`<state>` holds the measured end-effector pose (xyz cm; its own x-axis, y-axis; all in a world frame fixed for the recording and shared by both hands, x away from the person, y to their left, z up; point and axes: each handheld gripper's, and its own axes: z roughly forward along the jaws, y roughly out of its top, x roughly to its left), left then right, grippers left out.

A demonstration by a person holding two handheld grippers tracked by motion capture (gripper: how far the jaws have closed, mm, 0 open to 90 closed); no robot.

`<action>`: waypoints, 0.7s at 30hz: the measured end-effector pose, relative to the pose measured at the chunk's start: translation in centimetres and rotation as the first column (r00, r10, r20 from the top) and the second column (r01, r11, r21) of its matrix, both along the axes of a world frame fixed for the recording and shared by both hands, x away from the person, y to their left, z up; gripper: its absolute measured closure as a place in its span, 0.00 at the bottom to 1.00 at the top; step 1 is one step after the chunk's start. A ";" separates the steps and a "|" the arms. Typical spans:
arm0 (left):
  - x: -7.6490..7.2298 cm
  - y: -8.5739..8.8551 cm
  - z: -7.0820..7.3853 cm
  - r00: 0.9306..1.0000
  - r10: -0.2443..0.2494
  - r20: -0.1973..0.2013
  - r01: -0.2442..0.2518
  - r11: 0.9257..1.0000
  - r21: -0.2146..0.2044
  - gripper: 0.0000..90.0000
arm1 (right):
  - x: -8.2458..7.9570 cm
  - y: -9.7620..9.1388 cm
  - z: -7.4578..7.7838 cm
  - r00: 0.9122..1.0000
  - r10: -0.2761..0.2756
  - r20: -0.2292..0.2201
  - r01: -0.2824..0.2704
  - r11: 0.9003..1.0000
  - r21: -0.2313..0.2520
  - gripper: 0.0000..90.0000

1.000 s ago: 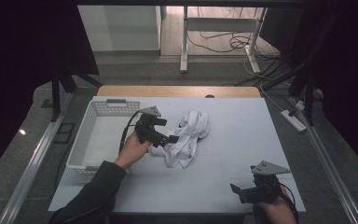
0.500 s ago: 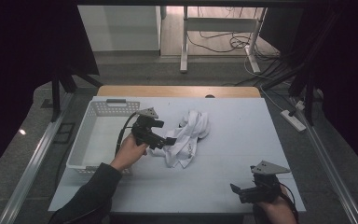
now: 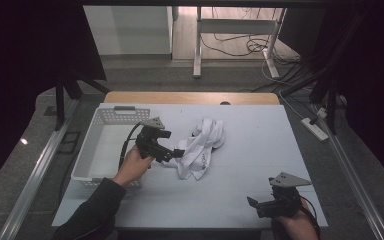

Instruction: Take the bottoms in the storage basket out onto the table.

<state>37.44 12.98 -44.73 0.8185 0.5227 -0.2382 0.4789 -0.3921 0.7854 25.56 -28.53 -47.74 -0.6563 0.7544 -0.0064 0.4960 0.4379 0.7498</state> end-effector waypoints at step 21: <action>-1.8 2.5 -0.1 1.000 0.023 -0.004 -0.023 1.000 -0.021 0.00 | 0.0 0.0 0.0 1.000 0.002 -0.001 -0.002 1.000 0.000 0.00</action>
